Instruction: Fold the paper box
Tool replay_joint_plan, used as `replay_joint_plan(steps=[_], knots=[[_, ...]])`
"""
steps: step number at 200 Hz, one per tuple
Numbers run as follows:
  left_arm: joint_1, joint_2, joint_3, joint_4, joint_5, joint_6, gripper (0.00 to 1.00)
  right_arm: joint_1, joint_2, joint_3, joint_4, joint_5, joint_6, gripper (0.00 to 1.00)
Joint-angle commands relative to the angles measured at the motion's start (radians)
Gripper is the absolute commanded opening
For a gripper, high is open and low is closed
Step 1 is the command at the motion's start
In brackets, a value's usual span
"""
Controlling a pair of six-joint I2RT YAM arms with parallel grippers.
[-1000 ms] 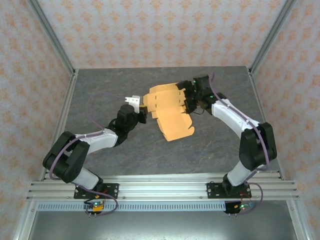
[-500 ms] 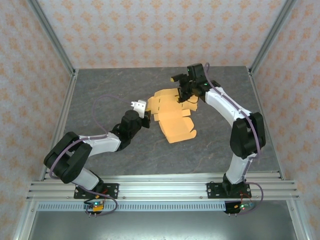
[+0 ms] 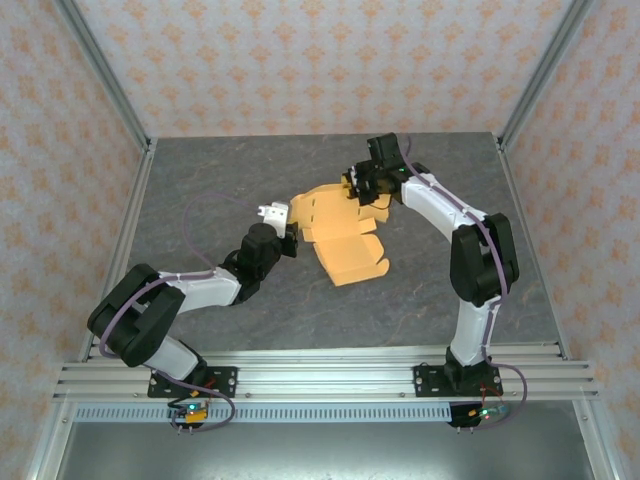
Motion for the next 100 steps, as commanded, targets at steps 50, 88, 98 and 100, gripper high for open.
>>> replay_joint_plan(steps=[50, 88, 98, 100], knots=[[0.055, -0.066, 0.027, -0.131, 0.156, -0.134, 0.54, 0.004, -0.006, -0.045, 0.136, -0.013, -0.162, 0.00], [0.138, -0.243, -0.008, -0.247, 0.178, -0.151, 0.70, 0.000, -0.078, -0.227, 0.427, -0.064, -0.266, 0.01], [0.161, -0.255, -0.018, -0.265, 0.181, -0.126, 0.69, -0.001, -0.080, -0.236, 0.428, -0.073, -0.319, 0.02], [0.167, -0.254, -0.021, -0.265, 0.184, -0.122, 0.69, 0.000, -0.080, -0.238, 0.427, -0.075, -0.328, 0.02]])
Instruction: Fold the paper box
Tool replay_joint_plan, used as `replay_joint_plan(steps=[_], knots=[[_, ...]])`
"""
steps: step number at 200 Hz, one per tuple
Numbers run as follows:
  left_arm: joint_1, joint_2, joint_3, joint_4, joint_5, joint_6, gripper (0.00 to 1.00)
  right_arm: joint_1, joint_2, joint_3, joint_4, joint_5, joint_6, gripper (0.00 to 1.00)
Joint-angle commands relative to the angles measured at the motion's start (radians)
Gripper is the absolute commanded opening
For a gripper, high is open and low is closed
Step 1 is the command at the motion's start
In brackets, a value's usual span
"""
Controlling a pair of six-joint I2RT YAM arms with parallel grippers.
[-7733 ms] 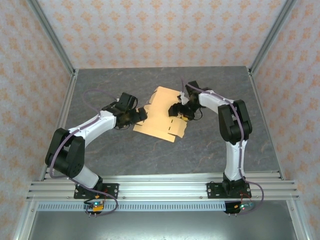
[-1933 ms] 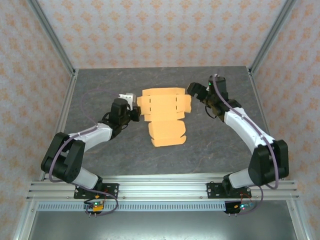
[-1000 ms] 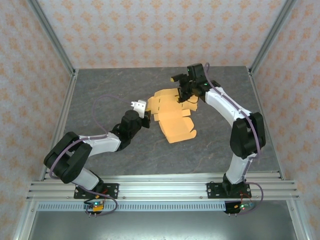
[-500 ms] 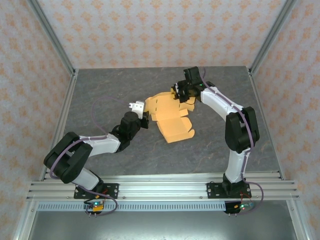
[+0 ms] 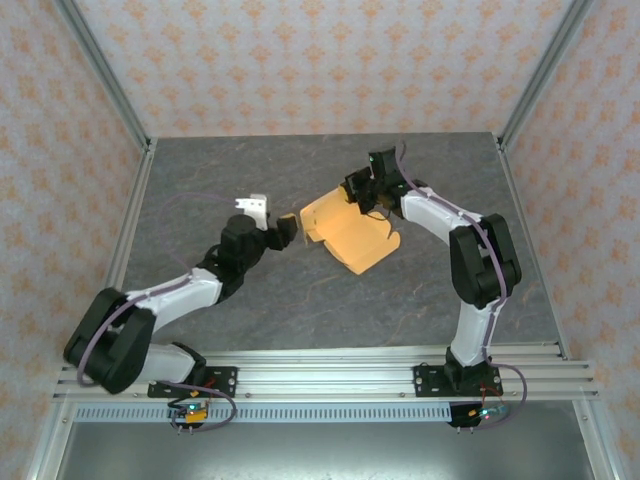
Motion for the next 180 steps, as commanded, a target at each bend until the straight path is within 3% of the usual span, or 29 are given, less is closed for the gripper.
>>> replay_joint_plan(steps=[1, 17, 39, 57, 79, 109, 180], knots=[[0.047, -0.048, -0.024, -0.081, 0.030, 0.019, 0.69, -0.002, -0.055, -0.038, 0.141, -0.037, -0.141, 0.02], [0.093, -0.015, -0.036, -0.077, 0.087, 0.012, 0.70, -0.003, -0.044, -0.075, 0.176, -0.062, -0.158, 0.02], [0.096, 0.065, 0.002, -0.108, 0.212, 0.037, 0.72, -0.005, -0.005, -0.147, 0.372, -0.148, -0.098, 0.02], [0.052, 0.096, -0.049, -0.001, 0.159, 0.047, 0.73, -0.007, 0.025, -0.166, 0.471, -0.210, -0.050, 0.01], [0.013, 0.123, -0.108, 0.143, 0.129, 0.106, 0.75, -0.006, 0.006, -0.173, 0.460, -0.231, -0.066, 0.01], [0.003, 0.196, -0.089, 0.179, 0.157, 0.156, 0.75, -0.009, -0.014, -0.155, 0.374, -0.254, -0.136, 0.00], [-0.023, 0.333, 0.025, 0.210, 0.154, 0.217, 0.66, 0.000, 0.006, -0.228, 0.507, -0.256, -0.079, 0.00]])
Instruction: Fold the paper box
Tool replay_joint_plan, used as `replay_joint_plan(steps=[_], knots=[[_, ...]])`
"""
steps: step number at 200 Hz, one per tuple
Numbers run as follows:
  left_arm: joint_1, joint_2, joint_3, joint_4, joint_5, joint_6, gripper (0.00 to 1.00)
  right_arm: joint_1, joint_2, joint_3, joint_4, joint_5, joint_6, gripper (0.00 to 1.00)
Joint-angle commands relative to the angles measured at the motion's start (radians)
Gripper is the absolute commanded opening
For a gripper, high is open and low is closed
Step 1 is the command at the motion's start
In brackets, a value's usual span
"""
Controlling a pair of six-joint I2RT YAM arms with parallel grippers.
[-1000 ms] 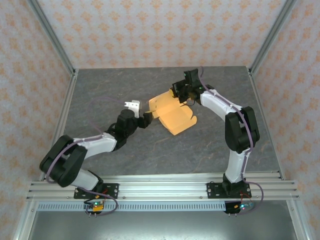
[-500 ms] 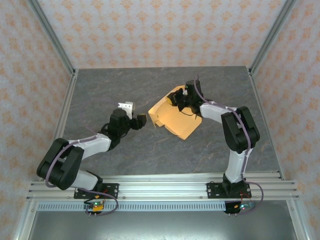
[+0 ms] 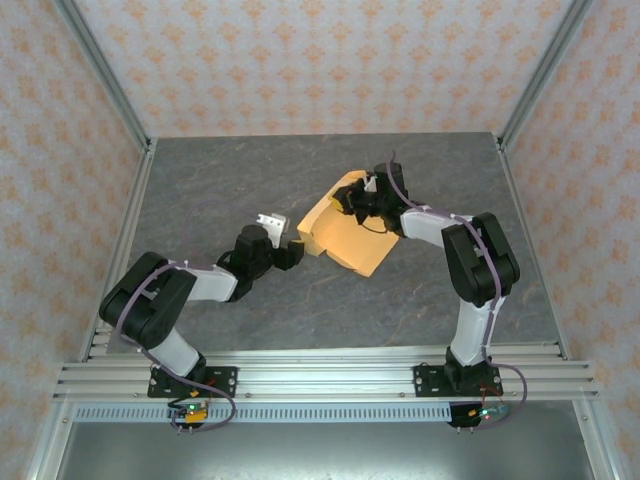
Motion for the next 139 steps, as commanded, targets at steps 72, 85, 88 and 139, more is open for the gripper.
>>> replay_joint_plan(steps=[72, 85, 88, 139], knots=[[-0.098, 0.064, 0.111, 0.055, -0.062, 0.008, 0.67, 0.012, -0.037, -0.102, 0.165, 0.029, 0.045, 0.00], [-0.106, 0.070, 0.108, 0.059, -0.107, -0.005, 0.66, 0.013, -0.045, -0.133, 0.212, 0.041, 0.060, 0.00], [-0.107, 0.074, 0.106, 0.061, -0.120, -0.007, 0.66, 0.013, -0.046, -0.138, 0.218, 0.045, 0.061, 0.00], [-0.116, 0.104, 0.108, 0.118, -0.146, -0.059, 0.69, 0.012, -0.056, -0.197, 0.259, 0.090, 0.072, 0.00]])
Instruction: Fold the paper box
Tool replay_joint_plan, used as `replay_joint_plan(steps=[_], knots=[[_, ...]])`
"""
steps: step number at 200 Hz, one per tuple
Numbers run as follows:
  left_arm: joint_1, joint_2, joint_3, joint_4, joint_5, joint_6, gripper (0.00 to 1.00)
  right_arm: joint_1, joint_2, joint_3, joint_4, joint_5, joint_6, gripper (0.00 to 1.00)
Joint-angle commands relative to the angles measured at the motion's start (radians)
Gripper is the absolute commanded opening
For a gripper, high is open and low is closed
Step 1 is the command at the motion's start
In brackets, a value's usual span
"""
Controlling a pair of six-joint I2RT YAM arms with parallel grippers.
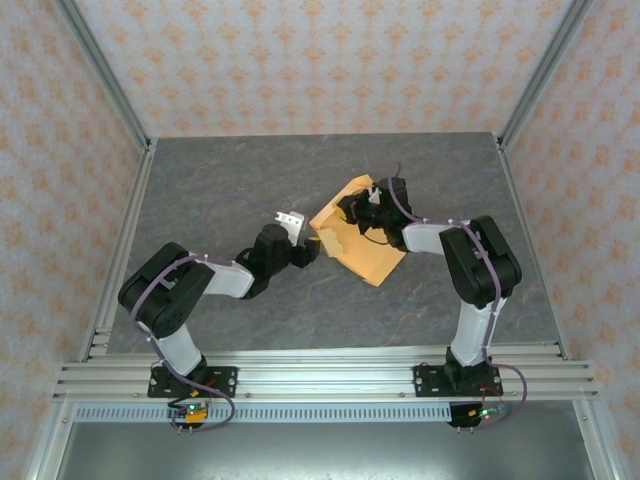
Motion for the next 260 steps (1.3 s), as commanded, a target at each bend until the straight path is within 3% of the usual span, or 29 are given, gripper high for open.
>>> replay_joint_plan(steps=[1, 78, 125, 142, 160, 178, 228, 260], knots=[[-0.006, 0.000, 0.018, 0.073, -0.037, -0.029, 0.69, 0.010, -0.039, -0.033, 0.047, 0.036, 0.017, 0.00], [-0.023, -0.123, -0.075, 0.037, 0.036, -0.061, 0.74, 0.012, -0.070, -0.072, 0.089, 0.066, 0.021, 0.00], [-0.058, -0.062, -0.043, 0.079, 0.043, -0.044, 0.75, 0.013, -0.070, -0.105, 0.193, 0.104, 0.074, 0.00], [-0.088, -0.045, -0.028, 0.082, -0.046, -0.036, 0.74, 0.015, -0.068, -0.111, 0.214, 0.106, 0.065, 0.00], [-0.096, -0.007, -0.009, 0.107, -0.115, -0.058, 0.72, 0.016, -0.057, -0.120, 0.243, 0.118, 0.078, 0.00], [-0.097, 0.038, 0.030, 0.104, -0.107, -0.071, 0.68, 0.019, -0.054, -0.135, 0.285, 0.127, 0.099, 0.00], [-0.097, 0.110, 0.110, 0.093, -0.150, -0.094, 0.49, 0.028, -0.082, -0.170, 0.290, 0.143, 0.092, 0.00], [-0.097, 0.130, 0.137, 0.094, -0.180, -0.120, 0.48, 0.034, -0.103, -0.190, 0.272, 0.175, 0.088, 0.00]])
